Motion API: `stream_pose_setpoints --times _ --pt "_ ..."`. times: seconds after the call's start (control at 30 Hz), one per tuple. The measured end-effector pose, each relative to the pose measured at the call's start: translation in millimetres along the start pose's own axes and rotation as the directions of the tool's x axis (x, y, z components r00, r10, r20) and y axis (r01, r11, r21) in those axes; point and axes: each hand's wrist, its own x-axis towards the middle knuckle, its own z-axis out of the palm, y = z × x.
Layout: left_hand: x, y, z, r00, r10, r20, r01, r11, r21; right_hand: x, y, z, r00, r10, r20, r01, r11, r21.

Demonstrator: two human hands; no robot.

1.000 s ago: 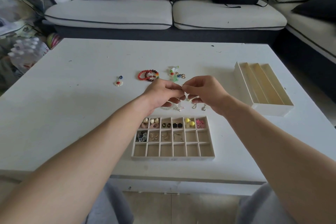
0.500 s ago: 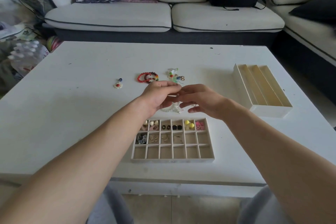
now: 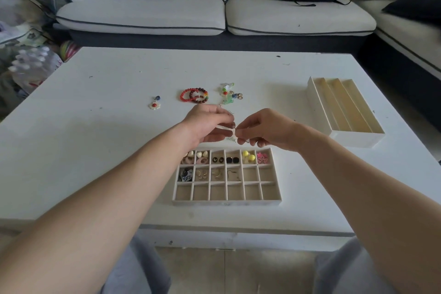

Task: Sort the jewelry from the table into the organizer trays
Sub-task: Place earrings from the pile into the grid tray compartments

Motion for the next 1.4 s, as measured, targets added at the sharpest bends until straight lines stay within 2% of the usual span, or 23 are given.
stream_pose_setpoints --times 0.1,0.2,0.37,0.53,0.7,0.83,1.1,1.27,1.4 --pt "-1.1 -8.2 -2.8 1.000 0.001 0.008 -0.001 0.998 0.065 -2.7 4.9 0.0 1.000 0.014 0.020 -0.014 0.999 -0.036" --pt "-3.4 -16.4 -4.2 1.000 -0.014 0.028 0.010 0.990 0.142 -5.5 8.9 1.1 0.997 0.034 0.072 -0.023 0.989 -0.148" --pt "-8.2 -25.9 -3.3 0.996 0.025 0.082 -0.050 0.945 0.323 -8.3 14.3 4.1 0.985 0.076 0.158 -0.031 0.962 -0.271" --pt "-9.0 -32.5 -4.9 0.991 0.021 0.136 -0.086 0.865 0.494 -10.3 16.5 5.2 0.979 0.070 0.193 -0.002 0.943 -0.333" --pt "-13.0 -35.5 1.3 0.980 0.052 0.192 -0.155 0.807 0.569 -12.2 14.2 11.1 0.970 0.070 0.232 0.053 0.874 -0.483" --pt "-14.7 -39.7 6.8 0.972 0.076 0.224 -0.213 0.693 0.688 -11.1 15.9 17.5 0.969 0.097 0.225 0.044 0.835 -0.548" --pt "-16.7 -40.6 14.6 0.964 0.058 0.259 -0.238 0.621 0.747 -13.0 15.1 28.5 0.977 0.082 0.196 0.065 0.760 -0.646" --pt "-19.6 -35.0 13.1 0.965 0.087 0.248 -0.250 0.595 0.764 -17.7 9.8 24.2 0.955 0.155 0.253 0.037 0.782 -0.622" --pt "-20.6 -31.5 10.0 0.967 0.101 0.233 -0.247 0.590 0.768 -20.5 9.4 23.6 0.951 0.143 0.274 0.041 0.821 -0.570"
